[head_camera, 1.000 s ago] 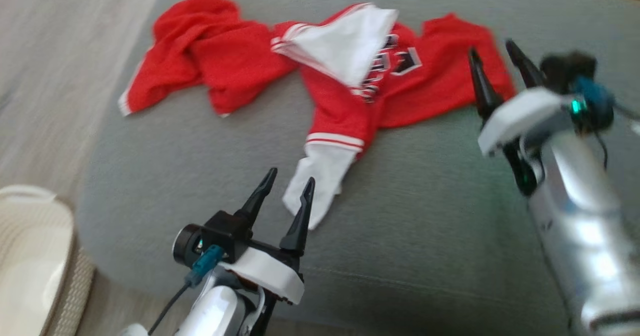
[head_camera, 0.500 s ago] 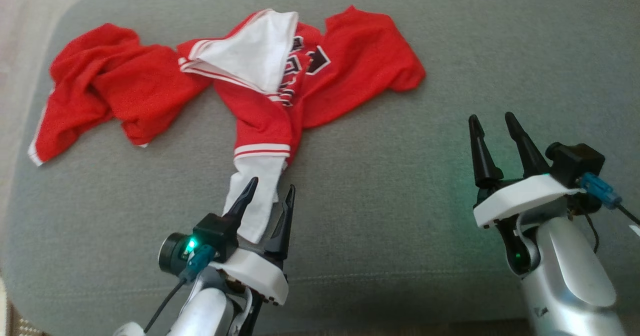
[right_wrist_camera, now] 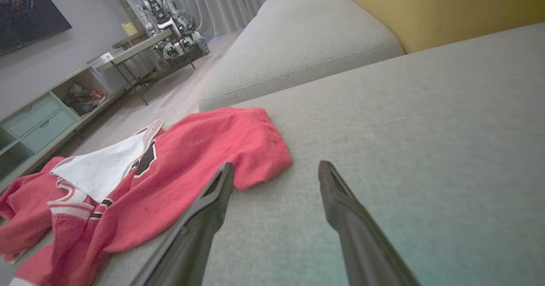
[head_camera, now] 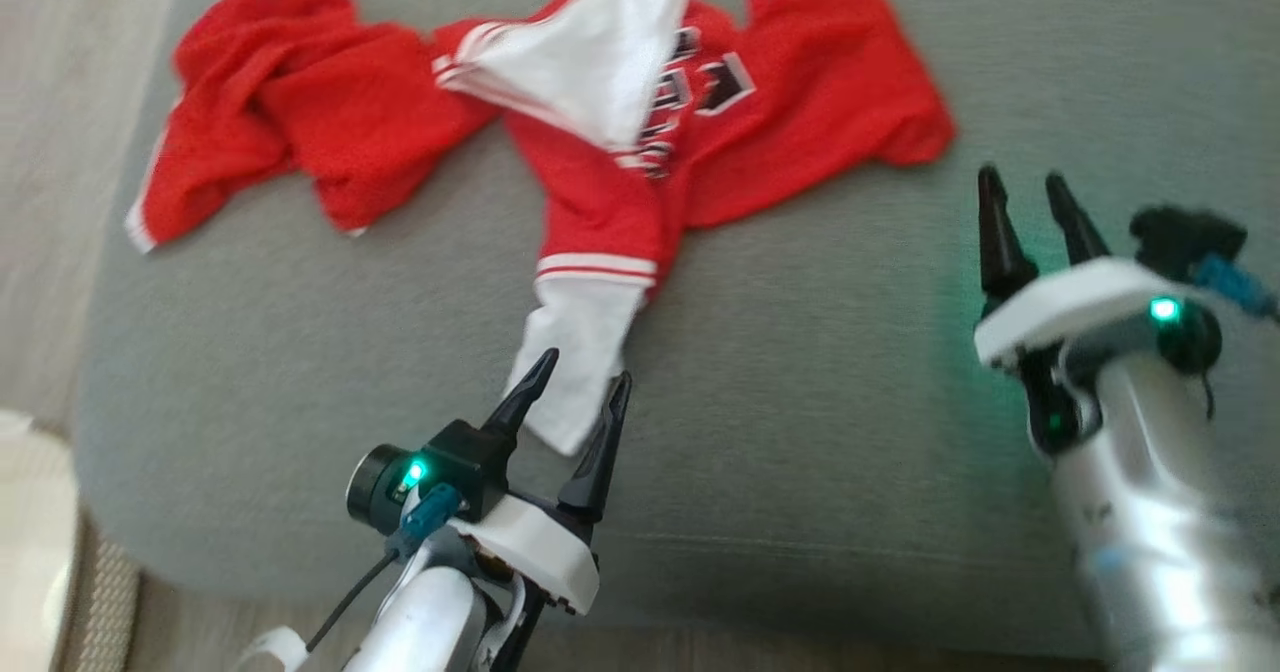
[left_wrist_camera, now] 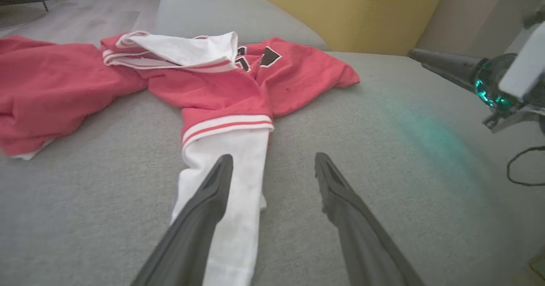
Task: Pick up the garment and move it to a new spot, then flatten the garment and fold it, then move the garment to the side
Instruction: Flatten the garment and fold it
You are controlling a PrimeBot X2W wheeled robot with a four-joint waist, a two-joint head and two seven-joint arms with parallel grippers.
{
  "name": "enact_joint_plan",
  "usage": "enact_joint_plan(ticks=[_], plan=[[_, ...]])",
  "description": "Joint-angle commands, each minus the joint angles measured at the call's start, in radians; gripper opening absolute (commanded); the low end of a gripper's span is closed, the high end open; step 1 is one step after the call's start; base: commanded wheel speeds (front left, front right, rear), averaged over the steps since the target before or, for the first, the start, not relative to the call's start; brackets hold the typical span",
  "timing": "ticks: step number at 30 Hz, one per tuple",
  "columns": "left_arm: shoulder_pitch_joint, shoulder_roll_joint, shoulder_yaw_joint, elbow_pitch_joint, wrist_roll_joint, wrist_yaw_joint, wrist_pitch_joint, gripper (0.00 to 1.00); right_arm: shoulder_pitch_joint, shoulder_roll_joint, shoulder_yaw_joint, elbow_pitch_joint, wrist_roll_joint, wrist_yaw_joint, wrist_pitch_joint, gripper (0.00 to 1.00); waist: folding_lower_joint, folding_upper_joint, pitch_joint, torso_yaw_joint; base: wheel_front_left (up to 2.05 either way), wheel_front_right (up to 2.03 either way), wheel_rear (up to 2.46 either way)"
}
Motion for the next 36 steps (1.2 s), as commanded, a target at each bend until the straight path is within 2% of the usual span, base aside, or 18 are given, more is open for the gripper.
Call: enact_joint_plan(ticks=[1, 8, 9, 12, 15, 19, 25, 26, 27, 30, 36], plan=[[-0.043, 0.001, 0.024, -0.032, -0.009, 0.0, -0.012, 1.0, -0.082, 0.012, 0.01, 0.032, -0.033, 0.0, -0.007, 1.0, 0.0, 0.0, 0.045, 0.081, 0.0, 0.0, 0.0], [-0.054, 0.001, 0.014, -0.04, -0.029, 0.003, -0.012, 1.0, -0.212, 0.007, -0.086, 0.242, -0.176, 0.0, -0.009, 1.0, 0.0, 0.0, 0.072, 0.172, 0.0, 0.0, 0.0], [-0.054, 0.001, 0.014, -0.04, -0.029, 0.003, -0.012, 1.0, -0.212, 0.007, -0.086, 0.242, -0.176, 0.0, -0.009, 1.0, 0.0, 0.0, 0.072, 0.172, 0.0, 0.0, 0.0], [-0.057, 0.001, 0.006, -0.045, -0.042, 0.008, -0.012, 1.0, -0.24, -0.023, -0.165, 0.302, -0.264, 0.0, -0.015, 1.0, 0.0, 0.0, 0.075, 0.197, 0.0, 0.0, 0.0], [-0.058, 0.001, -0.001, -0.049, -0.052, 0.014, -0.012, 1.0, -0.251, -0.039, -0.267, 0.314, -0.38, 0.0, -0.023, 1.0, 0.0, 0.0, 0.077, 0.21, 0.0, 0.0, 0.0], [-0.057, 0.001, -0.008, -0.051, -0.058, 0.018, -0.012, 1.0, -0.251, -0.016, -0.383, 0.303, -0.502, 0.0, -0.028, 1.0, 0.0, 0.0, 0.081, 0.217, 0.0, 0.0, 0.0], [-0.066, 0.001, -0.013, -0.056, -0.065, 0.023, -0.012, 1.0, -0.287, 0.009, -0.456, 0.324, -0.558, 0.0, -0.03, 1.0, 0.0, 0.0, 0.094, 0.22, 0.0, 0.0, 0.0], [-0.068, 0.001, -0.013, -0.057, -0.066, 0.023, -0.012, 1.0, -0.296, 0.01, -0.464, 0.332, -0.557, 0.0, -0.031, 0.82, 0.0, 0.0, 0.096, 0.219, 0.0, 0.0, 0.0], [-0.069, 0.001, -0.014, -0.057, -0.067, 0.024, -0.012, 1.0, -0.306, 0.011, -0.466, 0.342, -0.555, 0.0, -0.031, 0.0, 0.0, 0.0, 0.098, 0.218, 0.0, 0.0, 0.0], [-0.071, 0.001, -0.016, -0.053, -0.069, 0.025, -0.012, 1.0, -0.341, 0.011, -0.438, 0.389, -0.515, 0.0, -0.032, 0.0, 0.0, 0.0, 0.094, 0.214, 0.0, 0.0, 0.0], [-0.054, 0.001, -0.002, -0.046, -0.065, 0.031, -0.012, 1.0, -0.293, 0.012, -0.346, 0.252, -0.526, 0.0, -0.033, 0.0, 0.0, 0.0, 0.043, 0.171, 0.0, 0.0, 0.0]])
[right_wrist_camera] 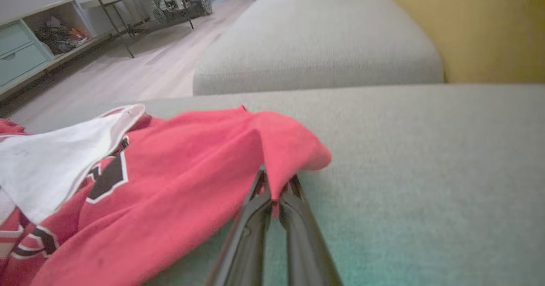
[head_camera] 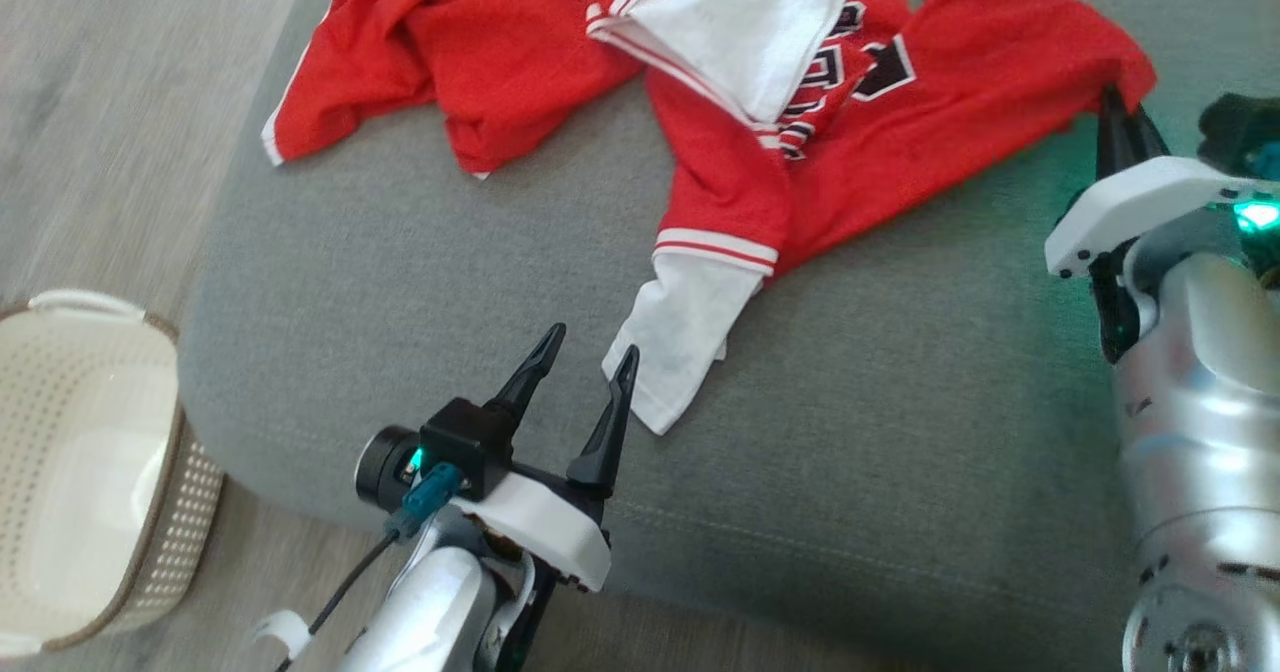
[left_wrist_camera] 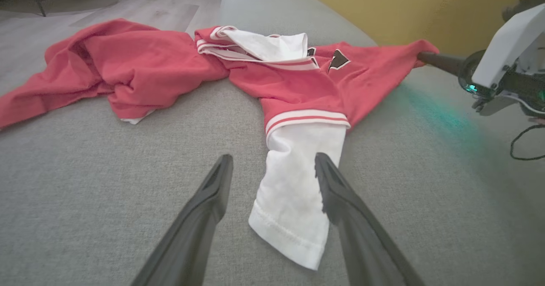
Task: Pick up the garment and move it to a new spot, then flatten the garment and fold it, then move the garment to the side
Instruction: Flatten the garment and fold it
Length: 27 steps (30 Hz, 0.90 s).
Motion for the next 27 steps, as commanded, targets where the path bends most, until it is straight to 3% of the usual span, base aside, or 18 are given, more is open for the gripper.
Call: enact_joint_plan(ticks=[1, 7, 14, 17, 18, 23, 27], plan=[[-0.011, 0.002, 0.032, -0.027, -0.002, 0.004, -0.012, 1.0, 0.014, 0.015, 0.047, -0.06, -0.019, 0.0, -0.009, 0.0, 0.0, 0.0, -0.036, -0.032, 0.0, 0.0, 0.0], [0.039, 0.002, 0.047, -0.031, -0.007, 0.02, -0.012, 1.0, 0.095, -0.005, 0.182, -0.153, -0.089, 0.0, 0.038, 0.0, 0.0, 0.0, -0.129, -0.121, 0.0, 0.0, 0.0], [0.096, 0.002, 0.032, -0.046, -0.025, 0.048, -0.012, 1.0, 0.215, -0.115, 0.287, -0.328, -0.076, 0.0, 0.309, 0.0, 0.0, 0.0, -0.217, -0.195, 0.0, 0.0, 0.0], [0.106, 0.002, 0.023, -0.052, -0.031, 0.06, -0.012, 1.0, 0.31, -0.18, 0.318, -0.474, -0.03, 0.0, 0.468, 0.0, 0.0, 0.0, -0.231, -0.202, 0.0, 0.0, 0.0], [0.106, 0.002, 0.023, -0.052, -0.031, 0.06, -0.012, 1.0, 0.31, -0.18, 0.318, -0.474, -0.03, 0.0, 0.468, 0.0, 0.0, 0.0, -0.231, -0.202, 0.0, 0.0, 0.0], [0.115, 0.002, 0.011, -0.058, -0.035, 0.064, -0.012, 1.0, 0.483, -0.279, 0.367, -0.787, 0.098, 0.0, 0.736, 0.0, 0.0, 0.0, -0.223, -0.188, 0.0, 0.0, 0.0], [0.098, 0.002, -0.004, -0.056, -0.033, 0.053, -0.012, 1.0, 0.522, -0.326, 0.388, -0.951, 0.142, 0.0, 0.849, 0.0, 0.0, 0.0, -0.186, -0.144, 0.0, 0.0, 0.0]])
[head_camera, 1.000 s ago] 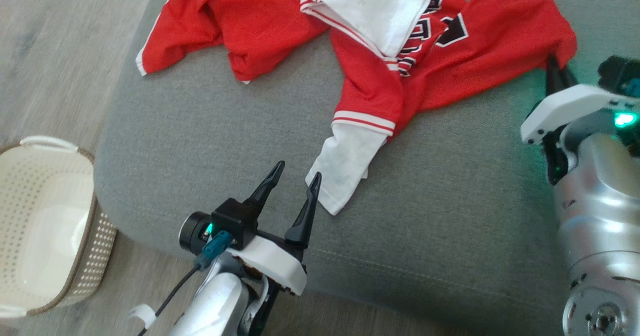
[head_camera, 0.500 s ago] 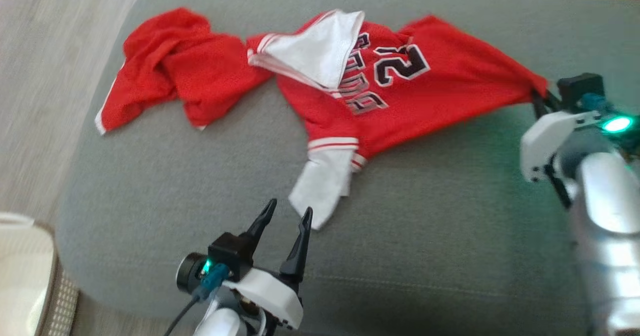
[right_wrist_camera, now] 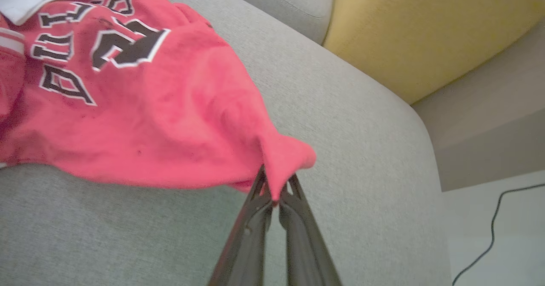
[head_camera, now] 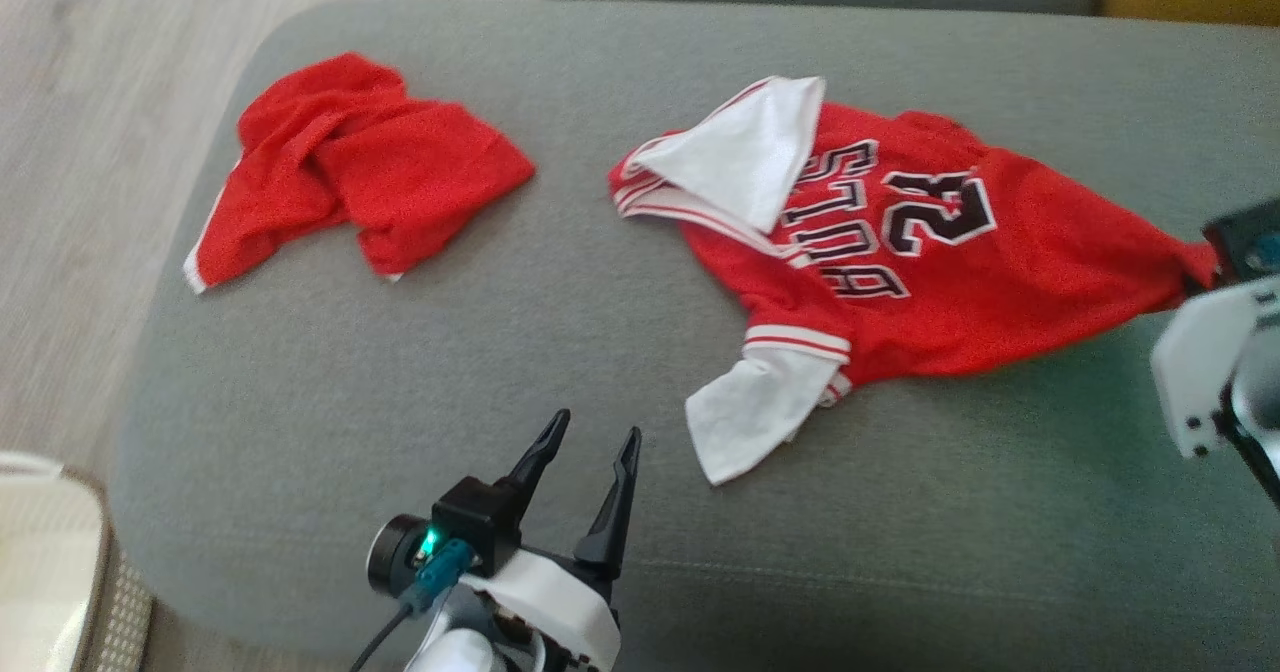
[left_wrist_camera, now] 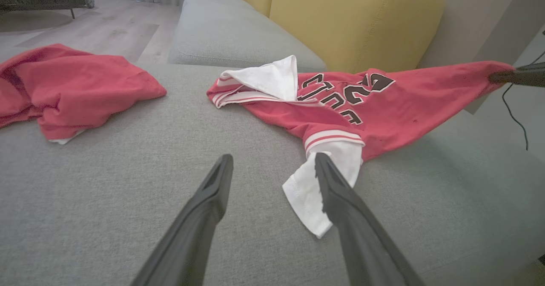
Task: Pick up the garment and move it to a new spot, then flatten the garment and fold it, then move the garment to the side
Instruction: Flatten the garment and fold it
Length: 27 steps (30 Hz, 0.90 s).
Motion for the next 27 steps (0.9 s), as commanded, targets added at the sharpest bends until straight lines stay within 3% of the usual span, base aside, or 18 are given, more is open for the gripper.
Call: enact_joint_plan(ticks=[1, 5, 6, 11, 12, 13, 20, 27], plan=[[-0.038, 0.0, 0.026, -0.031, -0.006, -0.01, -0.012, 1.0, -0.063, -0.031, 0.033, -0.057, 0.008, 0.0, 0.021, 0.0, 0.0, -0.0001, 0.035, 0.041, 0.0, 0.0, 0.0], [-0.068, 0.0, 0.017, -0.021, -0.004, -0.027, -0.012, 1.0, -0.148, -0.038, 0.08, 0.013, -0.001, 0.0, 0.054, 0.0, 0.0, -0.0001, 0.082, 0.107, 0.0, 0.0, 0.0], [-0.08, 0.0, 0.01, -0.016, -0.005, -0.034, -0.012, 1.0, -0.199, -0.048, 0.093, 0.11, -0.028, 0.0, 0.046, 0.0, 0.0, -0.0001, 0.099, 0.141, 0.0, 0.0, 0.0], [-0.097, 0.0, 0.0, -0.008, -0.011, -0.038, -0.012, 1.0, -0.312, -0.036, 0.088, 0.36, -0.097, 0.0, -0.038, 0.0, 0.0, -0.0001, 0.129, 0.209, 0.0, 0.0, 0.0], [-0.099, 0.0, 0.0, -0.008, -0.013, -0.038, -0.012, 1.0, -0.335, -0.026, 0.072, 0.394, -0.118, 0.0, -0.076, 0.89, 0.0, -0.0001, 0.135, 0.216, 0.0, 0.0, 0.0], [-0.102, 0.0, -0.001, -0.007, -0.013, -0.039, -0.012, 1.0, -0.353, -0.016, 0.052, 0.429, -0.144, 0.0, -0.105, 1.0, 0.0, -0.0001, 0.138, 0.222, 0.0, 0.0, 0.0], [-0.104, 0.0, 0.015, -0.007, -0.011, -0.033, -0.012, 1.0, -0.422, 0.074, -0.046, 0.56, -0.286, 0.0, -0.294, 1.0, 0.0, -0.0001, 0.134, 0.186, 0.0, 0.0, 0.0], [-0.096, 0.0, 0.045, -0.016, 0.004, -0.028, -0.012, 1.0, -0.418, 0.186, -0.124, 0.505, -0.333, 0.0, -0.444, 1.0, 0.0, -0.0001, 0.099, 0.059, 0.0, 0.0, 0.0]])
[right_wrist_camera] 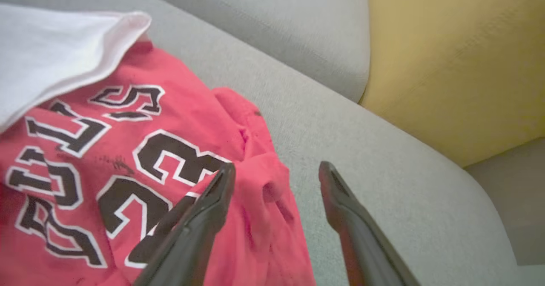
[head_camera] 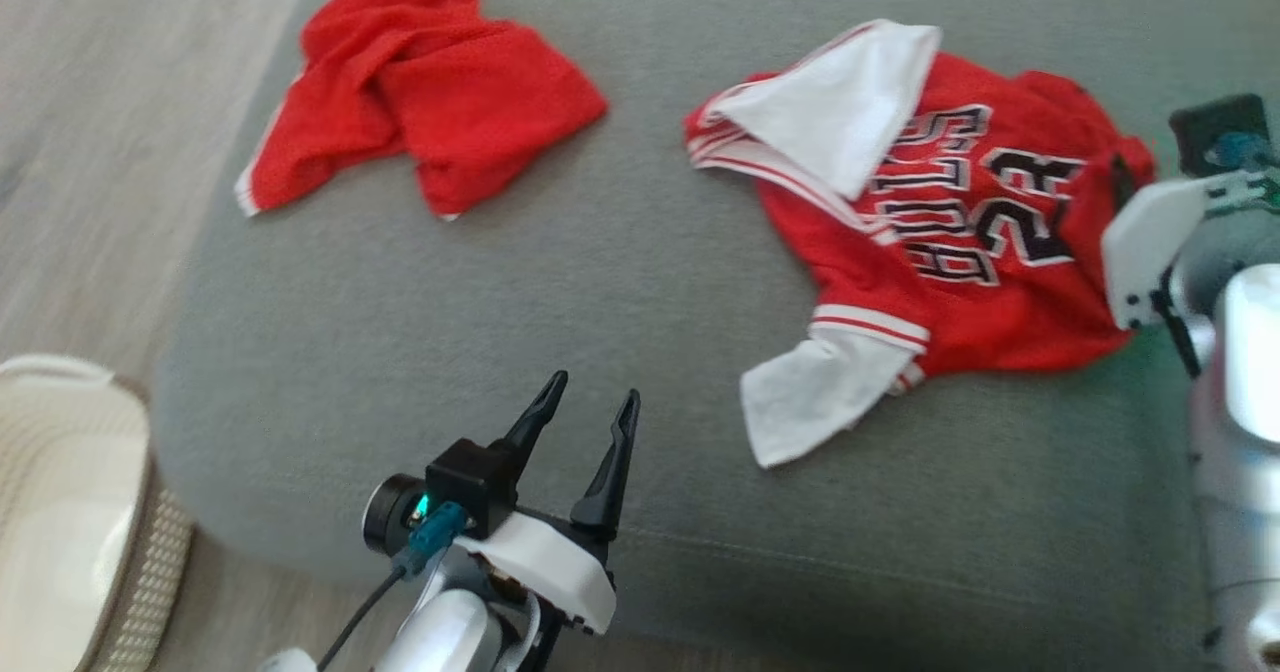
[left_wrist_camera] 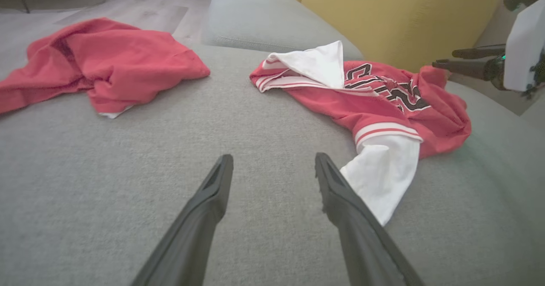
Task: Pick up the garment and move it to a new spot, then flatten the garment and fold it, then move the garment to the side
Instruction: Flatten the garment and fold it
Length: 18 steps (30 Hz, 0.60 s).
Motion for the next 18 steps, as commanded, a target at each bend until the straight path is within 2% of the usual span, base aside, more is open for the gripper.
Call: enact_joint_plan(ticks=[1, 7, 9, 15, 18], plan=[[-0.029, 0.0, 0.043, -0.037, 0.013, 0.005, -0.012, 1.0, -0.013, 0.03, 0.011, -0.066, -0.003, 0.0, -0.034, 1.0, 0.0, -0.0001, -0.027, -0.079, 0.0, 0.0, 0.0], [-0.014, 0.0, 0.075, -0.051, 0.022, 0.01, -0.012, 1.0, 0.075, 0.099, 0.0, -0.233, 0.06, 0.0, -0.096, 1.0, 0.0, -0.0001, -0.06, -0.19, 0.0, 0.0, 0.0], [-0.012, 0.0, 0.079, -0.053, 0.022, 0.011, -0.012, 1.0, 0.1, 0.109, 0.001, -0.27, 0.081, 0.0, -0.104, 1.0, 0.0, -0.0001, -0.065, -0.206, 0.0, 0.0, 0.0], [-0.006, 0.0, 0.098, -0.061, 0.024, 0.013, -0.012, 1.0, 0.302, 0.14, 0.023, -0.49, 0.229, 0.0, -0.137, 1.0, 0.0, -0.0001, -0.075, -0.279, 0.0, 0.0, 0.0], [-0.006, 0.0, 0.103, -0.062, 0.024, 0.011, -0.012, 1.0, 0.394, 0.141, 0.046, -0.549, 0.358, 0.0, -0.163, 1.0, 0.0, -0.0001, -0.073, -0.303, 0.0, 0.0, 0.0]])
